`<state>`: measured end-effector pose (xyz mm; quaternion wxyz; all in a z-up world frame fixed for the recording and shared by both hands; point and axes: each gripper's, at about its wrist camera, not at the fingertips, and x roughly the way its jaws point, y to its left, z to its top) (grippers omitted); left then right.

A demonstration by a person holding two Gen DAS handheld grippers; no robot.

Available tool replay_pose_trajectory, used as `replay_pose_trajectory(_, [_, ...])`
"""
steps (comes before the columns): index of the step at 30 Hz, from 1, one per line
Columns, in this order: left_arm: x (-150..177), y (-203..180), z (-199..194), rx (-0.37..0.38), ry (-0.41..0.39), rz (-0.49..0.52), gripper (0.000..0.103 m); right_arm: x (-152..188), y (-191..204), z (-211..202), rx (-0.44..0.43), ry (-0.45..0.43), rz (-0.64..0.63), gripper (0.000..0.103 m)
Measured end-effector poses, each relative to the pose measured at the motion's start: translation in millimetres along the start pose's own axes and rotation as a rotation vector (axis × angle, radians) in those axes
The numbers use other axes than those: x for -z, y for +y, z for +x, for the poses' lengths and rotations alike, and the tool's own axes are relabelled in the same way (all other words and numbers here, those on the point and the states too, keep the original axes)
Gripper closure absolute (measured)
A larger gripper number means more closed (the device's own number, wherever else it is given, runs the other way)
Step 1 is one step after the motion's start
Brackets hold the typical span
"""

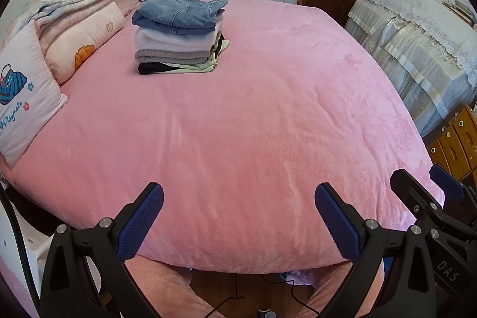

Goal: Fold large clothes

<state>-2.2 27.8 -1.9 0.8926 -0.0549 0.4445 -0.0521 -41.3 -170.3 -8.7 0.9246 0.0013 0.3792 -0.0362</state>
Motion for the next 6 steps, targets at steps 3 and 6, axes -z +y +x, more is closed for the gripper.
replay_pose_trajectory(3, [0.2,-1.7,-0.4,-0.004,0.000,0.002,0.003,0.6,0.2,0.7,-0.002,0.003,0.002,0.013])
replay_pose_trajectory(6, [1.2,-3.7,-1.3,-0.010,-0.004,0.004,0.003,1.8,0.9,2.8,-0.002,0.003,0.002,0.013])
